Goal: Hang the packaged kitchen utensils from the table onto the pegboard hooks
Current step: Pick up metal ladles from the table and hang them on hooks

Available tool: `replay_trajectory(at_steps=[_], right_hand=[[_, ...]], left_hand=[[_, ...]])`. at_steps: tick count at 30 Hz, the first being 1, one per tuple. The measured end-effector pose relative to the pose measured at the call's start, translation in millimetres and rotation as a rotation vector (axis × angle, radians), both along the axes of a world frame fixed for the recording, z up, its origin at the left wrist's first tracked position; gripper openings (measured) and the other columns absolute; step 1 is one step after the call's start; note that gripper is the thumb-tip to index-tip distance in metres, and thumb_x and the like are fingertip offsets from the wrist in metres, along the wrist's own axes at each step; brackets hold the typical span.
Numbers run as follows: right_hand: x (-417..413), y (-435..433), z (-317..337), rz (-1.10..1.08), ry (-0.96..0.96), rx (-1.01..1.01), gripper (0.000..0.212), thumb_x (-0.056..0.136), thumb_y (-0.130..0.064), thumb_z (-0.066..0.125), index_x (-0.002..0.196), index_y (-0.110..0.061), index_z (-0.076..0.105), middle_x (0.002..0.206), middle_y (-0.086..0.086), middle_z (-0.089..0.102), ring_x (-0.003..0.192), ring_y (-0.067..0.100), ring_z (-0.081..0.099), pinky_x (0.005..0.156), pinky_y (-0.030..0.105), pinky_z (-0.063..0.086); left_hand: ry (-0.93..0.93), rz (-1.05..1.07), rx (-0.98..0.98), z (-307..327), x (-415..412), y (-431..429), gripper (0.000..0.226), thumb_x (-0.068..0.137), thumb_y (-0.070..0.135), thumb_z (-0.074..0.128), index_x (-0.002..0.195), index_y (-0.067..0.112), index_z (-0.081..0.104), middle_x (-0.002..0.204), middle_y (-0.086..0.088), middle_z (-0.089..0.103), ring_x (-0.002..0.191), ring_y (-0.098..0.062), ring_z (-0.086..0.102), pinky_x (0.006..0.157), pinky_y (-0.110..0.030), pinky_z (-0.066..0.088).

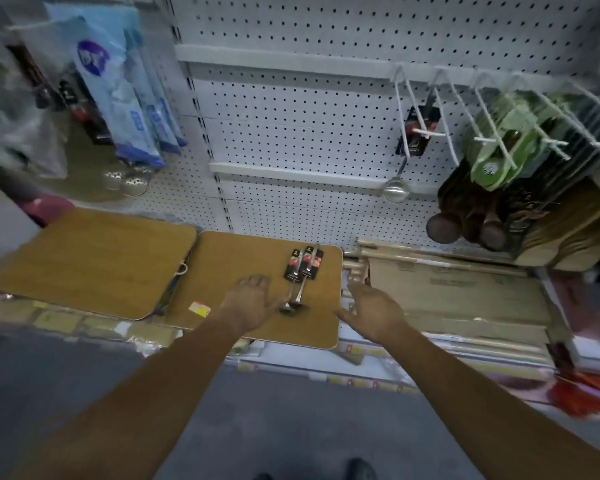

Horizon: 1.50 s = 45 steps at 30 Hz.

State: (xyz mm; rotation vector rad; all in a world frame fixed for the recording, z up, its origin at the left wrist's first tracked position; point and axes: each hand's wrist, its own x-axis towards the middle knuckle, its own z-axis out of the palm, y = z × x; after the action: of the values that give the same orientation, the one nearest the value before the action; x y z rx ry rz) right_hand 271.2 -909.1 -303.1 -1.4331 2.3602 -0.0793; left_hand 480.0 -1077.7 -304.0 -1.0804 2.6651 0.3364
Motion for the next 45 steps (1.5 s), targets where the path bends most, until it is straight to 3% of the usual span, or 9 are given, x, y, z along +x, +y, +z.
replay_trajectory(at_steps=[7, 17, 27, 31, 34, 37, 39, 42, 45], right_hand=[[-2, -47, -41, -0.023, -0.027, 0.049, 0.074, 0.087, -0.075, 0.038, 0.137, -0.023, 0.049, 0.137, 0.005, 0.058, 0.121, 0.028, 0.056, 0.096, 0.041, 0.05], [-13, -120, -125, -0.013, -0.171, 0.134, 0.069, 0.092, -0.064, 0.051, 0.14, -0.014, 0.048, 0.138, 0.012, 0.055, 0.123, 0.03, 0.055, 0.094, 0.038, 0.05], [-38, -169, -228, -0.253, -0.3, 0.233, 0.075, 0.09, -0.056, 0.063, 0.147, -0.013, 0.042, 0.147, 0.011, 0.05, 0.131, 0.029, 0.05, 0.104, 0.038, 0.045], [-49, -192, -263, -0.255, -0.277, 0.241, 0.068, 0.086, -0.052, 0.069, 0.138, -0.013, 0.049, 0.138, 0.013, 0.056, 0.124, 0.03, 0.055, 0.098, 0.037, 0.048], [-56, -205, -281, -0.287, -0.283, 0.219, 0.054, 0.084, -0.049, 0.071, 0.127, -0.018, 0.057, 0.126, 0.007, 0.063, 0.113, 0.026, 0.06, 0.08, 0.03, 0.044], [-65, -219, -299, -0.453, -0.377, 0.148, 0.055, 0.085, -0.052, 0.071, 0.123, -0.014, 0.062, 0.12, 0.007, 0.065, 0.113, 0.027, 0.061, 0.083, 0.029, 0.045], [-71, -231, -309, -0.798, -0.578, 0.011, 0.056, 0.078, -0.055, 0.077, 0.112, -0.011, 0.067, 0.11, 0.003, 0.067, 0.108, 0.027, 0.065, 0.093, 0.038, 0.053], [-79, -245, -328, -1.094, -0.787, -0.132, 0.045, 0.072, -0.053, 0.084, 0.089, -0.014, 0.071, 0.088, 0.006, 0.076, 0.08, 0.021, 0.075, 0.078, 0.041, 0.063], [-77, -263, -331, -1.111, -0.923, -0.13, 0.034, 0.083, -0.039, 0.08, 0.097, -0.011, 0.067, 0.082, 0.003, 0.071, 0.075, 0.017, 0.072, 0.064, 0.029, 0.058]], left_hand=[[-0.036, -0.011, 0.05, -42, -15, -34, 0.077, 0.097, 0.064, 0.028, 0.152, 0.011, 0.026, 0.157, -0.009, 0.031, 0.144, -0.025, 0.028, 0.118, -0.036, 0.021], [-0.038, 0.128, 0.164, -126, -26, -88, 0.074, 0.095, 0.064, 0.037, 0.148, 0.012, 0.036, 0.15, -0.011, 0.042, 0.137, -0.028, 0.039, 0.112, -0.037, 0.03], [0.062, 0.119, 0.332, -249, -77, -149, 0.07, 0.091, 0.054, 0.057, 0.142, 0.009, 0.042, 0.143, -0.015, 0.049, 0.132, -0.031, 0.045, 0.105, -0.041, 0.041], [0.059, 0.064, 0.351, -283, -93, -171, 0.072, 0.088, 0.051, 0.063, 0.144, 0.012, 0.041, 0.143, -0.014, 0.049, 0.132, -0.031, 0.044, 0.107, -0.042, 0.04], [0.07, 0.065, 0.345, -302, -106, -181, 0.07, 0.087, 0.05, 0.065, 0.141, 0.012, 0.042, 0.139, -0.014, 0.051, 0.129, -0.031, 0.046, 0.103, -0.039, 0.042], [0.205, 0.239, 0.492, -319, -122, -189, 0.066, 0.079, 0.048, 0.075, 0.132, 0.016, 0.054, 0.122, -0.008, 0.064, 0.114, -0.026, 0.059, 0.09, -0.034, 0.047], [0.363, 0.512, 0.642, -327, -133, -193, 0.063, 0.073, 0.045, 0.083, 0.124, 0.014, 0.06, 0.107, 0.0, 0.067, 0.101, -0.018, 0.063, 0.086, -0.03, 0.051], [0.533, 0.798, 0.796, -340, -149, -196, 0.062, 0.064, 0.042, 0.089, 0.111, 0.011, 0.065, 0.1, -0.002, 0.072, 0.092, -0.019, 0.07, 0.085, -0.038, 0.058], [0.55, 0.838, 0.877, -356, -163, -192, 0.052, 0.06, 0.043, 0.091, 0.097, 0.015, 0.068, 0.085, -0.003, 0.075, 0.073, -0.021, 0.074, 0.07, -0.043, 0.062]])
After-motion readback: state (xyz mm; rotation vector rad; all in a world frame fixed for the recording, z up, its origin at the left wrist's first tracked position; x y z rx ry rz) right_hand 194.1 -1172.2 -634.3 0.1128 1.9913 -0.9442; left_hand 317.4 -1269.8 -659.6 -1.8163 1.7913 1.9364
